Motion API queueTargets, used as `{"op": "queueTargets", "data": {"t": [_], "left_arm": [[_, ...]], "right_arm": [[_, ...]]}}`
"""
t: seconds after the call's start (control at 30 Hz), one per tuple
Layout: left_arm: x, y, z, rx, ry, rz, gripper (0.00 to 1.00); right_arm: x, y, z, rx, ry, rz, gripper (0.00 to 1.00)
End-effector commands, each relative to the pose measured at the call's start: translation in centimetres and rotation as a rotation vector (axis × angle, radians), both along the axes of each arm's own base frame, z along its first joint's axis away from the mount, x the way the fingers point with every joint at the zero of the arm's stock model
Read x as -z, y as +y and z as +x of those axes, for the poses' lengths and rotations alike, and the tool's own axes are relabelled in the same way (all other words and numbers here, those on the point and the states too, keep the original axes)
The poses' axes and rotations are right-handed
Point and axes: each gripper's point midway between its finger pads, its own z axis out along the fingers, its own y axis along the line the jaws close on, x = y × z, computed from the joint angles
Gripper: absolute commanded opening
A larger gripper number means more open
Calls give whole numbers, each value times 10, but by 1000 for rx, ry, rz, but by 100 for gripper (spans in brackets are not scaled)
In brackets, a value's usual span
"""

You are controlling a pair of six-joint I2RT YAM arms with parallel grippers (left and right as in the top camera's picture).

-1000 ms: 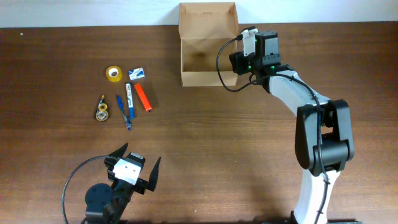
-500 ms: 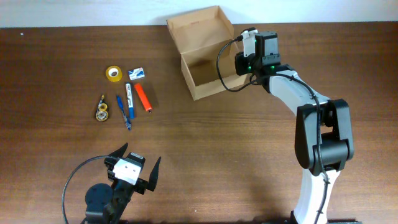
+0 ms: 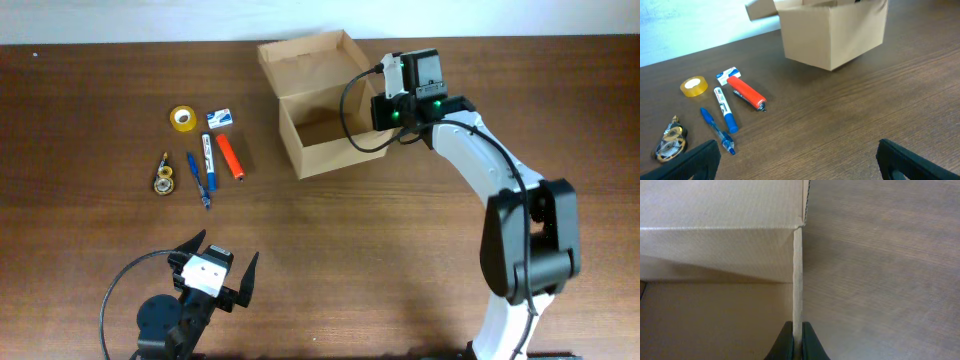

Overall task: Pack container
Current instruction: 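Drag the box with the right gripper toward the table center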

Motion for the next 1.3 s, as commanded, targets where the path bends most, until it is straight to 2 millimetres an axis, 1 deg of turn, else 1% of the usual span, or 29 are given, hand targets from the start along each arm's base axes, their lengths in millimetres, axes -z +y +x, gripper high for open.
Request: {"op": "queueTargets", "data": {"t": [0.0, 0.03, 0.13, 0.2, 0.27, 0.33, 0.4, 0.47, 0.63, 0.77, 0.87, 1.27], "left_arm": [[0, 3, 1, -10, -11, 16, 100], [0, 3, 1, -10, -11, 16, 100], [0, 3, 1, -10, -11, 16, 99], [0, 3, 1, -10, -11, 16, 100], [0, 3, 1, -10, -11, 16, 100], [0, 3, 1, -10, -11, 16, 99], [0, 3, 1, -10, -11, 16, 100], [0, 3, 1, -10, -11, 16, 100], [0, 3, 1, -10, -11, 16, 100], [0, 3, 1, -10, -11, 16, 99], [0, 3, 1, -10, -11, 16, 100], [0, 3, 1, -10, -11, 16, 100]], "right_arm": [[-31, 17, -17, 3, 11, 62, 4], [-25, 23, -29, -9, 56, 52, 4], [-9, 29, -53, 42, 176, 37, 4], [-3, 30, -63, 62, 215, 6, 4], [-1, 34, -68, 56, 225, -12, 4], [1, 33, -70, 86, 234, -27, 4], [3, 24, -71, 151, 246, -51, 4], [7, 17, -76, 198, 272, -70, 4], [10, 6, -85, 220, 301, -123, 4], [7, 5, -86, 232, 302, -116, 4], [5, 2, -83, 244, 284, -129, 4], [3, 1, -78, 255, 255, -130, 4]]}}
